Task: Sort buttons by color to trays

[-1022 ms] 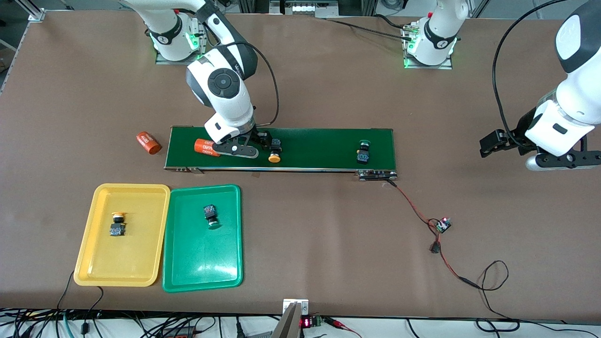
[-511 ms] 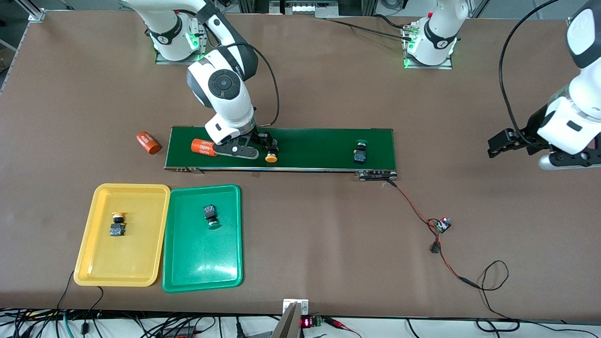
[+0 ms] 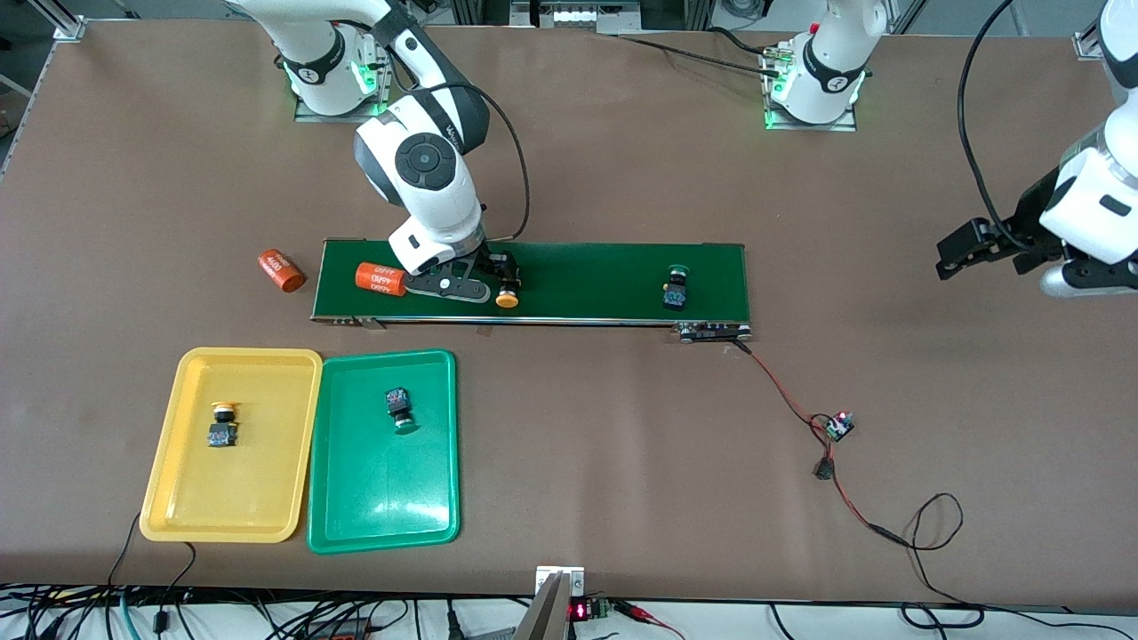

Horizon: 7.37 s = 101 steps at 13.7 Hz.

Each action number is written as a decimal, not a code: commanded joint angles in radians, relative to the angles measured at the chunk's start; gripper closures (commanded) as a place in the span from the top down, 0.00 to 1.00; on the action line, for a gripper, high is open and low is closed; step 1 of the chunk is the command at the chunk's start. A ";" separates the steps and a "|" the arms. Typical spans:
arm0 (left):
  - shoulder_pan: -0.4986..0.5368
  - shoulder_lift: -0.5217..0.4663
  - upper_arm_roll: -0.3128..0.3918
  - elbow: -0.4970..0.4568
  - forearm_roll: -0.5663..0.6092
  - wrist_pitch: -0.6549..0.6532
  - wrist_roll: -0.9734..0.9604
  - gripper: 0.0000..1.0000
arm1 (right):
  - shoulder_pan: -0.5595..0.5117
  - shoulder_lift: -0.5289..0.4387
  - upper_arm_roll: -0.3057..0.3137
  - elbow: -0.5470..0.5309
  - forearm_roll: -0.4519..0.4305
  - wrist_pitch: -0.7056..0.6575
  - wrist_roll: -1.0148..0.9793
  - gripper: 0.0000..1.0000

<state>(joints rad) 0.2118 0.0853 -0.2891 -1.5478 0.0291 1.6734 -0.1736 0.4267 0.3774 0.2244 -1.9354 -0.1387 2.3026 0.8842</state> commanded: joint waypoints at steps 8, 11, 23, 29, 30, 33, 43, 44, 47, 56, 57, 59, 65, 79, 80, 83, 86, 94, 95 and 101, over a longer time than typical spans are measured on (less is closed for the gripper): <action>-0.248 0.004 0.312 0.014 -0.031 -0.038 0.051 1.00 | 0.004 0.046 0.001 0.029 -0.021 -0.011 0.015 1.00; -0.250 0.004 0.315 0.020 -0.048 -0.037 0.126 1.00 | 0.004 0.048 0.001 0.029 -0.022 -0.011 0.015 1.00; -0.236 -0.044 0.317 -0.022 -0.081 -0.040 0.135 1.00 | 0.000 0.066 -0.014 0.030 -0.021 -0.009 -0.010 1.00; -0.236 -0.036 0.321 -0.015 -0.081 -0.029 0.140 1.00 | -0.008 0.078 -0.023 0.044 -0.021 -0.009 -0.054 0.96; -0.236 -0.035 0.321 -0.011 -0.081 -0.027 0.147 1.00 | -0.008 0.080 -0.025 0.044 -0.021 -0.009 -0.059 0.93; -0.230 -0.033 0.323 -0.011 -0.081 -0.027 0.149 1.00 | -0.009 0.089 -0.039 0.044 -0.021 -0.009 -0.086 0.88; -0.230 -0.029 0.324 -0.009 -0.081 -0.027 0.148 1.00 | -0.013 0.098 -0.048 0.046 -0.021 0.000 -0.119 0.58; -0.230 -0.029 0.324 -0.009 -0.081 -0.027 0.148 1.00 | -0.013 0.100 -0.048 0.056 -0.019 0.000 -0.119 0.51; -0.230 -0.027 0.324 -0.009 -0.081 -0.027 0.148 1.00 | -0.013 0.103 -0.057 0.065 -0.021 0.000 -0.125 0.32; -0.227 -0.027 0.326 -0.009 -0.081 -0.027 0.148 1.00 | -0.016 0.069 -0.166 0.212 -0.002 -0.219 -0.348 0.28; -0.215 -0.025 0.324 -0.009 -0.083 -0.027 0.148 1.00 | -0.017 0.063 -0.192 0.252 -0.004 -0.253 -0.391 0.28; -0.213 -0.025 0.324 -0.009 -0.083 -0.027 0.148 1.00 | -0.028 0.060 -0.235 0.283 -0.015 -0.272 -0.483 0.28; -0.213 -0.025 0.324 -0.009 -0.083 -0.027 0.148 1.00 | -0.140 0.080 -0.292 0.280 -0.094 -0.215 -0.760 0.27; -0.213 -0.025 0.324 -0.008 -0.083 -0.026 0.148 1.00 | -0.284 0.282 -0.292 0.266 -0.203 0.133 -0.745 0.52; -0.213 -0.025 0.324 -0.008 -0.083 -0.026 0.148 1.00 | -0.286 0.282 -0.292 0.265 -0.203 0.133 -0.745 0.58; -0.213 -0.025 0.324 -0.008 -0.083 -0.026 0.148 1.00 | -0.286 0.282 -0.292 0.265 -0.203 0.139 -0.751 0.77; -0.213 -0.024 0.324 -0.008 -0.083 -0.026 0.148 1.00 | -0.283 0.276 -0.290 0.263 -0.203 0.135 -0.748 0.82; -0.213 -0.018 0.324 -0.006 -0.083 -0.026 0.148 1.00 | -0.236 0.117 -0.264 0.274 0.034 -0.214 -0.662 0.82; -0.213 -0.019 0.324 -0.006 -0.083 -0.026 0.148 1.00 | -0.229 0.103 -0.263 0.276 0.065 -0.251 -0.642 0.82; -0.213 -0.019 0.324 -0.006 -0.084 -0.026 0.148 1.00 | -0.204 0.057 -0.201 0.283 0.085 -0.338 -0.433 0.82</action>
<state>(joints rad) -0.0063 0.0722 0.0339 -1.5498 -0.0292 1.6414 -0.0348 0.2226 0.4556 0.0068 -1.6497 -0.0697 1.9950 0.4050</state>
